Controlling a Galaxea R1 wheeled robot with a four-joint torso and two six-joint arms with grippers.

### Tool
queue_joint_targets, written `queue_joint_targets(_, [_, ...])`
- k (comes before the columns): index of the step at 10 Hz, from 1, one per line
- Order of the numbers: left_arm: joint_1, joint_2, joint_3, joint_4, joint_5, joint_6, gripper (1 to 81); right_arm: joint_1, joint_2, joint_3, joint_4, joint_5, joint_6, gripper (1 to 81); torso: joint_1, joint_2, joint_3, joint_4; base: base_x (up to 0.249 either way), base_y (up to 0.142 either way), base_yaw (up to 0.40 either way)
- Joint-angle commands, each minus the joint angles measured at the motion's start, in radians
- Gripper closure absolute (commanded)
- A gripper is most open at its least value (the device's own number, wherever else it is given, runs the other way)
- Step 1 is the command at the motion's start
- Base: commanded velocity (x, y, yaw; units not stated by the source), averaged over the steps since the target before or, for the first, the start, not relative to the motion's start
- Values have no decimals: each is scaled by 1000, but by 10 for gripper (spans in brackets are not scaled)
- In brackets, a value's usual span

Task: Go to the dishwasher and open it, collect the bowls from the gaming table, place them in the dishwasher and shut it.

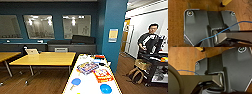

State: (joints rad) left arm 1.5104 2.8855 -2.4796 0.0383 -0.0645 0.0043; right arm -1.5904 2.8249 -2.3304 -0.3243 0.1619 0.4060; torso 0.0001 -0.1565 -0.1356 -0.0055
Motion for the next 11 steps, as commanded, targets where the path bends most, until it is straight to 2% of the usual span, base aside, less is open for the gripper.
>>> queue_joint_targets(1, [-54,-115,165,6,37,10,10,63,-260,282,27,44,128,10,0,0,0,0,0,0,0])
queue_joint_targets(4, [-54,-112,166,6,34,10,10,108,-484,587,21,45,126,10,0,0,0,0,0,0,0])
queue_joint_targets(6, [-54,-106,166,8,32,10,10,144,-625,745,21,59,126,10,0,0,0,0,0,0,0])
queue_joint_targets(11, [-54,-104,166,6,12,10,10,273,-897,976,82,61,128,10,0,0,0,0,0,0,0])
